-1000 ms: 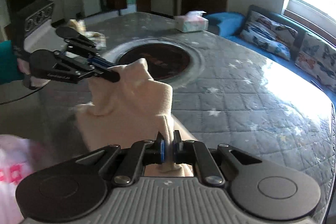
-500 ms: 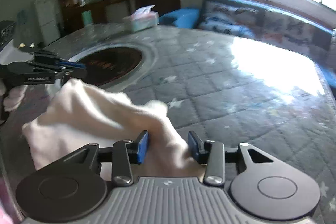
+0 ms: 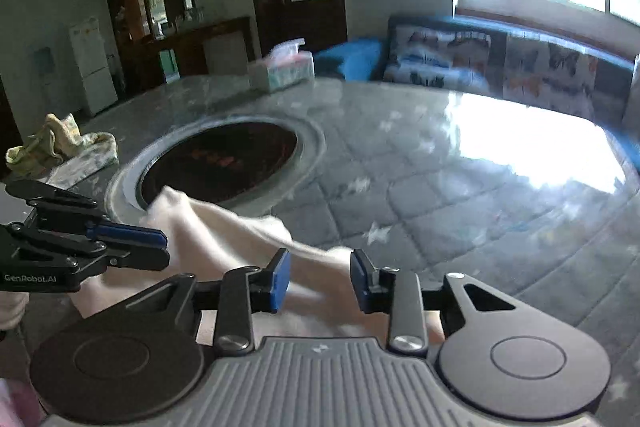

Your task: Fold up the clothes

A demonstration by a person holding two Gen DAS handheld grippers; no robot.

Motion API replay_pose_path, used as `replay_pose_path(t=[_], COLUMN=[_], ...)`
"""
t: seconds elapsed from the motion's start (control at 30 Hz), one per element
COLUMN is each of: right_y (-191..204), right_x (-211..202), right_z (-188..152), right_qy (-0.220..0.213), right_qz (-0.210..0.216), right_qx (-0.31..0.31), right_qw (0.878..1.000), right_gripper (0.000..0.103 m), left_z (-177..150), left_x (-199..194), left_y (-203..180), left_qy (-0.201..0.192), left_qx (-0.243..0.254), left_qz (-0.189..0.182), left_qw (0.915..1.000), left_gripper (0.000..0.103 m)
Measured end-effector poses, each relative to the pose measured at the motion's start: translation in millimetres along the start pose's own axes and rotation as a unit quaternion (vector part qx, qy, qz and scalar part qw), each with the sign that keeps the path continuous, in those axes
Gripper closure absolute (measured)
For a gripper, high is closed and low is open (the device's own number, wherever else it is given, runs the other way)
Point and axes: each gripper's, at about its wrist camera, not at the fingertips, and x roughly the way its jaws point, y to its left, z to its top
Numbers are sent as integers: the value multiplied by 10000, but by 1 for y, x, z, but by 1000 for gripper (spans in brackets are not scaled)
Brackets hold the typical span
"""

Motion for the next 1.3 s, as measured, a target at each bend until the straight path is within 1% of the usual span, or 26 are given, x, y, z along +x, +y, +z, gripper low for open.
replay_pose_path(t=[0.1,0.17,0.33,0.4,0.47,0.53,0.67,0.77,0.87,1.07,1.1,1.2,1.3], right_y=[-3,-5,12,19,28,33,37,44,57,66,65,62,55], right_x=[17,22,18,19,28,39,60,61,66,82,80,63,36], right_z=[-6,-8,4,9,12,15,19,24,28,35,37,36,26], right_qy=[167,197,172,174,227,284,414,348,390,389,364,207,125], right_qz=[-33,-41,82,139,207,186,147,205,340,389,399,235,107], right_qx=[207,336,98,2,-87,-124,-33,-56,-283,-419,-385,-471,-440], right_qw=[9996,9992,9998,9998,9995,9993,9990,9992,9983,9976,9978,9984,9989], right_gripper=[73,74,73,75,77,78,79,79,79,79,79,79,79], left_z=[-7,-11,-13,-14,-16,-17,-19,-20,-21,-21,-21,-17,-8], left_x=[3,4,1,1,0,0,-1,-1,0,-2,-2,-5,-8], left_y=[5,9,13,12,11,11,14,17,19,24,25,26,26], left_qy=[106,123,38,8,-13,-32,-63,-88,-106,-109,-101,-85,-165], left_qx=[-125,-167,-363,-354,-337,-348,-409,-464,-492,-577,-586,-579,-559], left_qz=[80,126,77,76,84,72,26,-21,-65,-125,-137,-156,-163], left_qw=[9998,9997,9993,9993,9994,9994,9991,9989,9987,9982,9981,9982,9982], left_gripper=[89,88,86,86,85,85,84,83,82,81,80,80,79])
